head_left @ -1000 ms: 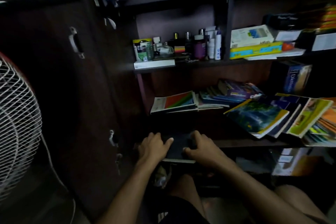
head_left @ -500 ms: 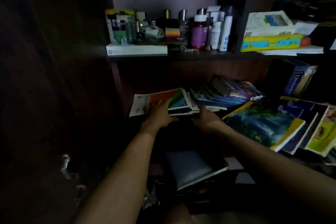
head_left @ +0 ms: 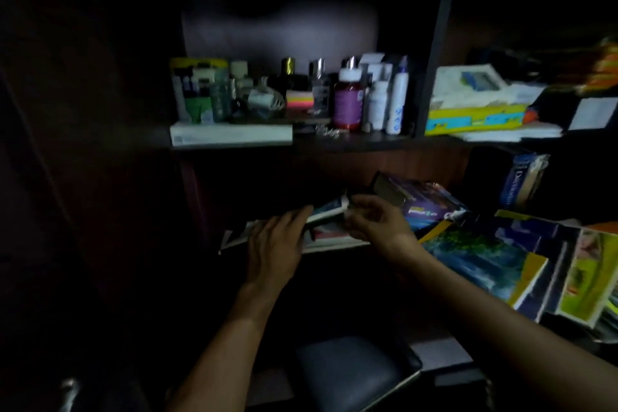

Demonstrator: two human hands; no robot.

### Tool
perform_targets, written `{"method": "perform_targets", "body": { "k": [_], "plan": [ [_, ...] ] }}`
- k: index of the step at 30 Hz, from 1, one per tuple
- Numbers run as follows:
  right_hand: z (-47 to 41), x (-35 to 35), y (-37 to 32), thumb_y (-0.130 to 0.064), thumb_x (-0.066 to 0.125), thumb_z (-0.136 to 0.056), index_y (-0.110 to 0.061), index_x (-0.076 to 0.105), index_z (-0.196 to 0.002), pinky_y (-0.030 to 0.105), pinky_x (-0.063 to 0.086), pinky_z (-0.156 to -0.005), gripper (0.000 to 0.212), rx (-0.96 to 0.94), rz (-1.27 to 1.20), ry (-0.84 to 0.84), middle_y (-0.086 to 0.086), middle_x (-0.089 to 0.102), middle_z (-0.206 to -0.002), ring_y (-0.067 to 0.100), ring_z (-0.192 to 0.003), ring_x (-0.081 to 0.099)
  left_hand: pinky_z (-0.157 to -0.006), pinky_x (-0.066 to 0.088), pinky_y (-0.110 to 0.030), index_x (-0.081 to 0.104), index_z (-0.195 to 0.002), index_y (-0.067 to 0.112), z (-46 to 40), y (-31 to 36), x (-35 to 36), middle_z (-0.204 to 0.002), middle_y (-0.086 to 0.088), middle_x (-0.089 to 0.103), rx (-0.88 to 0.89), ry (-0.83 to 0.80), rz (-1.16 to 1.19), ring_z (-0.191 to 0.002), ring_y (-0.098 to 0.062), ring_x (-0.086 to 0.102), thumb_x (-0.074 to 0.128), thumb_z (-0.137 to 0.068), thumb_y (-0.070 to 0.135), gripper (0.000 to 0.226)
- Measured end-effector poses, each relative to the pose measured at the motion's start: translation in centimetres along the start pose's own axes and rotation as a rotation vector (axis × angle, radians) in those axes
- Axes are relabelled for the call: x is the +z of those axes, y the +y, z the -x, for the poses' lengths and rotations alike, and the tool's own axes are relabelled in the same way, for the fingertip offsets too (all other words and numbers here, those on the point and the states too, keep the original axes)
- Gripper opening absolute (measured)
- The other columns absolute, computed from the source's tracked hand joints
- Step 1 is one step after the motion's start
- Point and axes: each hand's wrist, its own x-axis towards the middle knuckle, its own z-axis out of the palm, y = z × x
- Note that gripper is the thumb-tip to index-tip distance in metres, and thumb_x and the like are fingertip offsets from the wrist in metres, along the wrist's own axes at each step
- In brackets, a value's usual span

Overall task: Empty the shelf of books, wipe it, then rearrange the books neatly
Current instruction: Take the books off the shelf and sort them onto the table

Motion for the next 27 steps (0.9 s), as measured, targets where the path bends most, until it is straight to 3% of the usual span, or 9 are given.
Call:
{"method": "perform_targets", "body": {
  "k": [3,6,10,14,16,21,23,25,27],
  "plan": [
    [4.1,-6.0,-2.0,-0.043,0.083,-0.075,-0.024,0.053,-0.128,0.039,0.059,-0.088,0.064,-0.064,0.124,-0.002,-0.003,0.069,-0.113,0.012,-0.099,0.069,-0.067,0.056,-0.036,0.065,-0.132,0.021,0.2,4.5,-3.2,-0.112,0.000,0.073,0.109,0.093,0.043,-0.086,-0.025,0.071,0.050,-0.085,0.025,0.049],
    [8.2,-11.5,-2.4,-0.048,0.085,-0.064,-0.029,0.045,-0.134,0.026,0.054,-0.090,0.083,-0.081,0.082,0.017,-0.011,0.065,-0.116,0.000,-0.104,0.065,-0.072,0.057,-0.034,0.065,-0.132,0.022,-0.1,9.7,-5.7,-0.116,0.001,0.073,0.121,0.221,0.184,-0.092,-0.023,0.070,0.048,-0.095,0.034,0.042],
    [13.8,-19.6,-3.5,-0.068,0.089,-0.052,-0.033,0.044,-0.136,0.033,0.049,-0.104,0.101,-0.172,0.095,0.085,-0.007,0.064,-0.130,0.002,-0.123,0.058,-0.090,0.051,-0.028,0.064,-0.131,0.021,-1.9,20.0,-9.0,-0.121,0.003,0.072,-0.010,0.229,0.654,-0.107,-0.013,0.065,0.050,-0.095,0.050,0.048],
    [19.3,-27.5,-6.7,-0.048,0.087,-0.065,-0.026,0.044,-0.137,0.027,0.053,-0.093,0.087,-0.197,0.036,0.300,-0.007,0.066,-0.129,0.007,-0.117,0.063,-0.097,0.054,-0.043,0.059,-0.129,0.036,-2.2,31.2,-9.3,-0.119,0.014,0.071,-0.242,-0.129,1.224,-0.111,-0.010,0.067,0.059,-0.084,0.059,0.050],
    [23.5,-32.9,-7.2,-0.039,0.085,-0.077,-0.027,0.039,-0.141,0.025,0.050,-0.096,0.079,-0.246,0.115,0.445,-0.011,0.062,-0.129,0.000,-0.115,0.061,-0.099,0.054,-0.045,0.056,-0.127,0.045,-1.3,38.0,-8.8,-0.123,0.012,0.070,-0.250,-0.266,1.375,-0.114,-0.014,0.067,0.061,-0.086,0.056,0.043],
    [32.5,-42.2,-7.1,-0.019,0.068,-0.095,-0.023,0.032,-0.143,0.005,0.042,-0.085,0.060,-0.268,0.289,0.721,-0.022,0.049,-0.129,-0.022,-0.106,0.051,-0.097,0.045,-0.024,0.031,-0.156,0.026,0.3,50.1,-7.3,-0.141,0.004,0.059,-0.124,-0.488,1.379,-0.122,-0.013,0.058,0.056,-0.102,0.039,0.061],
    [35.1,-45.5,-7.1,-0.018,0.067,-0.095,-0.021,0.033,-0.141,0.007,0.043,-0.087,0.057,-0.251,0.348,0.809,-0.024,0.051,-0.128,-0.019,-0.109,0.052,-0.104,0.046,-0.033,0.027,-0.156,0.027,0.4,54.0,-7.2,-0.142,0.006,0.058,-0.046,-0.595,1.387,-0.124,-0.013,0.059,0.056,-0.100,0.047,0.067],
    [37.5,-49.1,-6.9,-0.020,0.069,-0.094,-0.023,0.037,-0.139,0.013,0.047,-0.091,0.055,-0.196,0.387,0.867,-0.023,0.056,-0.125,-0.013,-0.110,0.056,-0.098,0.050,-0.030,0.034,-0.147,0.028,0.3,57.8,-7.4,-0.135,0.010,0.061,0.048,-0.706,1.446,-0.115,-0.005,0.063,0.059,-0.100,0.038,0.054],
    [39.0,-51.2,-7.0,-0.022,0.072,-0.092,-0.025,0.044,-0.132,0.025,0.053,-0.088,0.049,-0.108,0.369,0.895,-0.014,0.064,-0.120,0.000,-0.106,0.064,-0.094,0.054,-0.029,0.035,-0.145,0.028,-0.1,59.8,-7.2,-0.134,0.009,0.062,0.069,-0.792,1.516,-0.113,-0.006,0.066,0.067,-0.097,0.026,0.058]
  ]
}}
